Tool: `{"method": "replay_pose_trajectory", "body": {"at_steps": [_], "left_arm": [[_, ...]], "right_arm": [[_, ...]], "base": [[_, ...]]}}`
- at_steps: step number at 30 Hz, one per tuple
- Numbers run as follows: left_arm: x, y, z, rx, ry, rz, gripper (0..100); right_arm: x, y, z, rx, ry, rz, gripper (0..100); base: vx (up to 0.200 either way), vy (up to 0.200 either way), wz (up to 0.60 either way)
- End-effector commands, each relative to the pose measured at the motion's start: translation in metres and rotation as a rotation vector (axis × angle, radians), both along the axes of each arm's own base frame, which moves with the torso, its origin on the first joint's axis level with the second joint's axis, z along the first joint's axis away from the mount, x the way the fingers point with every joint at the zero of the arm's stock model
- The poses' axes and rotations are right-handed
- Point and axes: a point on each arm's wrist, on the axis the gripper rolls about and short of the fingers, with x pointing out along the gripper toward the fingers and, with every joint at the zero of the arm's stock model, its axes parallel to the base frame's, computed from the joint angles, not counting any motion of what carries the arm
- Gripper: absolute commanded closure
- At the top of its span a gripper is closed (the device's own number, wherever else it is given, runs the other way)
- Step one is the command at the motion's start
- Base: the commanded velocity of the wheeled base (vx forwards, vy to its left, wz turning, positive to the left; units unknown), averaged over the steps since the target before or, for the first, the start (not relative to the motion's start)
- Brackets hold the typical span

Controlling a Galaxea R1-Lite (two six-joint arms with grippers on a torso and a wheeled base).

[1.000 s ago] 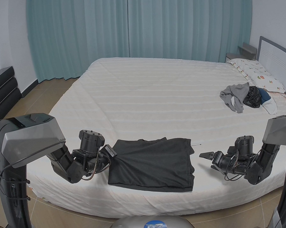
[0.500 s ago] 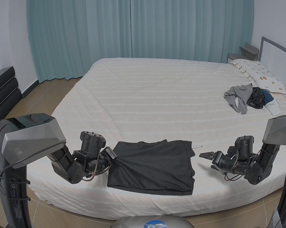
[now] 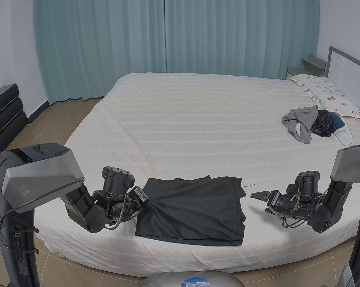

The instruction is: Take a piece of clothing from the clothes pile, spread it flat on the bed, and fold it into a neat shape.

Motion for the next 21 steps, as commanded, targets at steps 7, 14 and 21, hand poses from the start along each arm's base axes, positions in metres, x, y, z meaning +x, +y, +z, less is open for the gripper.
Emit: {"method": "replay_pose_trajectory", "body": {"at_steps": [7, 14, 21], "left_arm": [[-0.001, 0.0, 0.003, -0.004, -0.004, 0.001, 0], [0.001, 0.01, 0.024, -0.047, -0.049, 0.044, 0], [-0.017, 0.021, 0.051, -0.061, -0.095, 0.05, 0]], "right_arm": [[0.0, 0.0, 0.0, 0.0, 0.001, 0.001, 0], [0.001, 0.0, -0.002, -0.002, 0.0, 0.0, 0], [0.012, 0.006, 0.004, -0.013, -0.053, 0.006, 0]], "base": [[0.0, 0.0, 0.0], [0.0, 0.0, 0.0], [0.0, 0.0, 0.0]]}}
